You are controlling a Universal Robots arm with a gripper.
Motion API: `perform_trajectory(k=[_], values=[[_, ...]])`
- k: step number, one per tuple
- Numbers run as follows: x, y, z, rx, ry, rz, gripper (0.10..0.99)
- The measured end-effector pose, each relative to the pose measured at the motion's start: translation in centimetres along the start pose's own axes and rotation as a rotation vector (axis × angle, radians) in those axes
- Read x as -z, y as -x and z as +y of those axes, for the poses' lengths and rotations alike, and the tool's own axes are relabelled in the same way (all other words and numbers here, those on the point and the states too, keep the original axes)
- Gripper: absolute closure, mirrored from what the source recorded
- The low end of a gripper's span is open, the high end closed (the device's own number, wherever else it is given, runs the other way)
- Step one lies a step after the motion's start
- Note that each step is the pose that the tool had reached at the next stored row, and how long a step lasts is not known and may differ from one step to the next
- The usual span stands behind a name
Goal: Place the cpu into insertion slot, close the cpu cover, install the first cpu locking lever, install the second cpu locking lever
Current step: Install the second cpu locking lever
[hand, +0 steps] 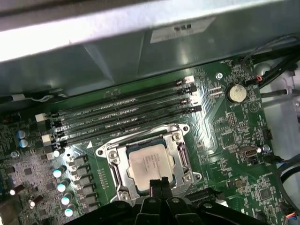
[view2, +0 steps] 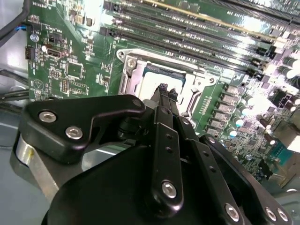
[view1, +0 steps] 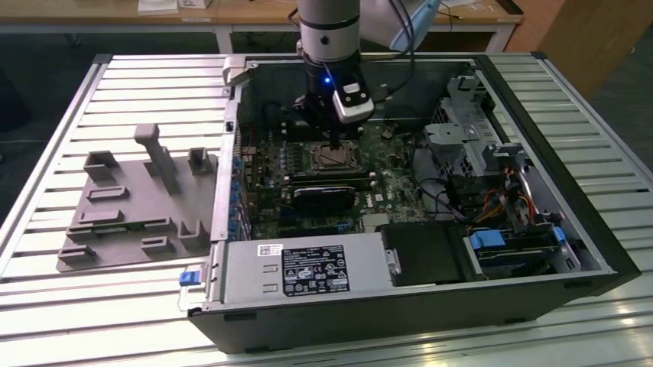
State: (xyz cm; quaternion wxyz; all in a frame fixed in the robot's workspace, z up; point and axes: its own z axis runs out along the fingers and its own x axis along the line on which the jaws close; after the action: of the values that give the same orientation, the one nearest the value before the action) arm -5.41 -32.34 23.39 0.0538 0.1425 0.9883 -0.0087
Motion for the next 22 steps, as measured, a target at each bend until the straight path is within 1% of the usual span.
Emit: perform_trajectory(k=[12,20,22], values=[[-0.06,0.59,-2.0,0.0,0.0,0.0,0.984],[-0.1,0.84,-2.93,0.0,0.0,0.0,0.984],[-0.12,0.84,-3.15,0.0,0.002,0.0004,0.984]])
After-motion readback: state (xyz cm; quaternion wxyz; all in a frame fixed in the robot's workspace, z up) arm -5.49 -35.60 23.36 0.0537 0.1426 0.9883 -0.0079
